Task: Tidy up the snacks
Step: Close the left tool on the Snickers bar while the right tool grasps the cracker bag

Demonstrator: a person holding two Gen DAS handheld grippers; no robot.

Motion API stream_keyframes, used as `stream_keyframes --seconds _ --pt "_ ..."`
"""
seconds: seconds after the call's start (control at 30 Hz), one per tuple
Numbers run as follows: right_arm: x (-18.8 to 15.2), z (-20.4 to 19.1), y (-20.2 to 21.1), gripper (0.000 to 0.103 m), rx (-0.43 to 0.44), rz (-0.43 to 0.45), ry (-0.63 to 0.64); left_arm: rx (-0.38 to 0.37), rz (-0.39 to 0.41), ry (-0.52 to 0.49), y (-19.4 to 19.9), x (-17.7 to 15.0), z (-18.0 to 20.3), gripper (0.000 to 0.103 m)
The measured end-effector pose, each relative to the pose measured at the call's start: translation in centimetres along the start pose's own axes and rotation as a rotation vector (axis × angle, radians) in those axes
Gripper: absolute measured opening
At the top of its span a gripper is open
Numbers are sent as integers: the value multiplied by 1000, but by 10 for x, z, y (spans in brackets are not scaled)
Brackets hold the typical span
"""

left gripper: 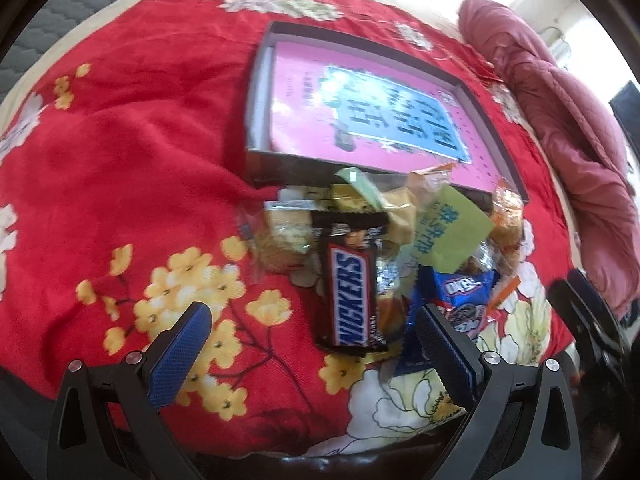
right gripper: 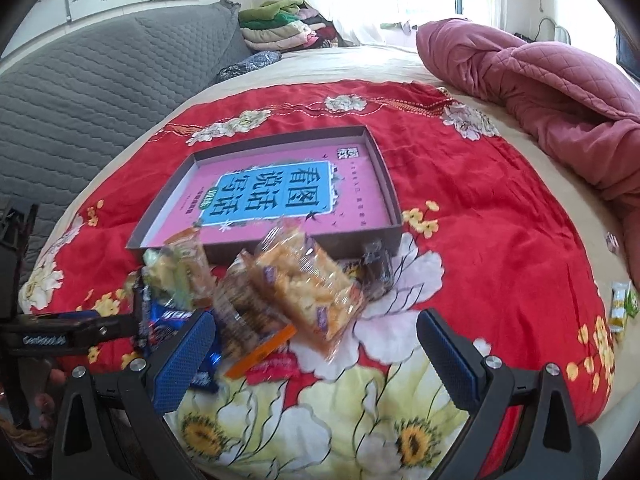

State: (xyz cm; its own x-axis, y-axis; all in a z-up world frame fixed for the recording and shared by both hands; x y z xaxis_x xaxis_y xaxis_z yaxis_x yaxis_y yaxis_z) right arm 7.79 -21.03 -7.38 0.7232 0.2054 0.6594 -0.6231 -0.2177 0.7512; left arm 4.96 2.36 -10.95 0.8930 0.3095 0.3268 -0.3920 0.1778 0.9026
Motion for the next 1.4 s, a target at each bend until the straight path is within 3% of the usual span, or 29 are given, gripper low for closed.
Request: stream_keyframes --seconds 0.73,0.83,1.17,1.4 --pt "21 0 -39 101 19 2 110 -25 -19 10 -13 7 -1 101" --pt "25 -2 -42 99 39 10 139 -25 -18 9 -13 7 1 96" --pt "29 -10 -63 87 124 -4 246 -44 -25 26 -18 11 8 83" --pt "25 -14 -67 66 223 -22 267 -45 -28 37 -19 10 9 70"
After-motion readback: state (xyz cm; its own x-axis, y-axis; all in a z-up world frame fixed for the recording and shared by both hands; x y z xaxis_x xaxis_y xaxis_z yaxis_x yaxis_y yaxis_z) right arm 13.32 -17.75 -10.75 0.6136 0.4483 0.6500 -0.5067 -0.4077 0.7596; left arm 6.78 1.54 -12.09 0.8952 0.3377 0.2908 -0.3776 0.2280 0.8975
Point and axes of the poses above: each gripper's, at about its wrist camera, not at the fingertips, and y roughly against the way its jaws point, z to its right, x to its top, the point moved 5 cm from there along -y, roughly the way its jaws point, and after that the axes turned 1 degree about y, right-handed, at the moved point
